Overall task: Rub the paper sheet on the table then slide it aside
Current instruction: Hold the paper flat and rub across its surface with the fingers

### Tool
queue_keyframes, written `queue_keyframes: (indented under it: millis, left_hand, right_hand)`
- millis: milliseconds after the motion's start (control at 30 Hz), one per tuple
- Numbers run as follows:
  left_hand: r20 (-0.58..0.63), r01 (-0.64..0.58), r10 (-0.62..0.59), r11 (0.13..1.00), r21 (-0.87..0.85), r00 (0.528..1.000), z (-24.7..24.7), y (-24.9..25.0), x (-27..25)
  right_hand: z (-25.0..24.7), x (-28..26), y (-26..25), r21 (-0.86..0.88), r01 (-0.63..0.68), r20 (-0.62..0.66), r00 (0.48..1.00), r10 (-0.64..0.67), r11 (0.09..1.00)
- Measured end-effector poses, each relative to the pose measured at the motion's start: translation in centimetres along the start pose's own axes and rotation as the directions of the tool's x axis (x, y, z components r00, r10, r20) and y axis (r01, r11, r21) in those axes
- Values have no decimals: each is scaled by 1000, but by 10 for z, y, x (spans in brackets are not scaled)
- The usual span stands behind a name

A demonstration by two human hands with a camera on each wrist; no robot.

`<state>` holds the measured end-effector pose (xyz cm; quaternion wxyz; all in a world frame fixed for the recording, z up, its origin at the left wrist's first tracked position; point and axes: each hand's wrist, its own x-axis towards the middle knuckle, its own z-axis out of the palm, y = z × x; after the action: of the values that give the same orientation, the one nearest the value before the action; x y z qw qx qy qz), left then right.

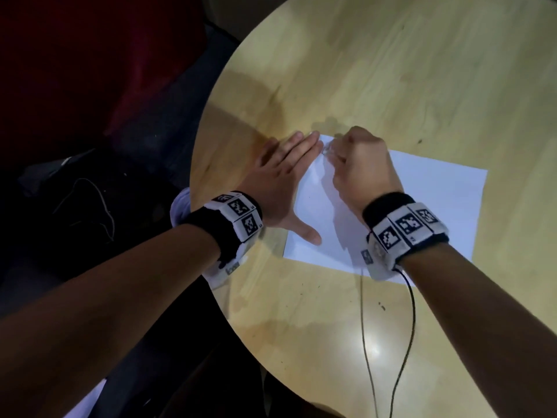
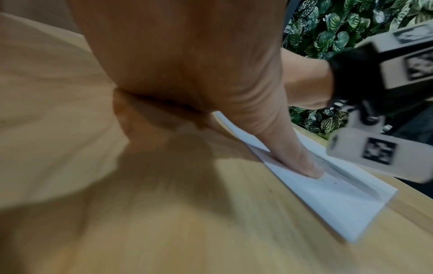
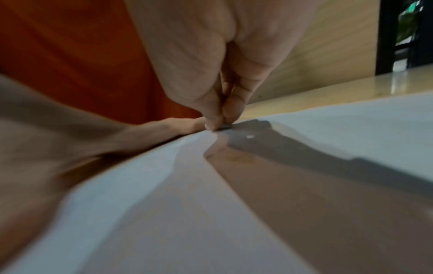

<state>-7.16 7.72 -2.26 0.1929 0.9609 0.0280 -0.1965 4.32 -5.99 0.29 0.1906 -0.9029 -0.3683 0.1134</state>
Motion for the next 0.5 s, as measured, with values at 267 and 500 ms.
queue_keyframes:
  millis: [267,500]
  left_hand:
    - [0,-11,11,1000,-23,1000,0,-1,-2]
    - [-7,26,-25,999,29,1000,-4,5,0]
  right_hand:
    - [5,-82,-7,112,88,166,980,-106,990]
    - [7,-51,-11,30,-21,56,998,19,999]
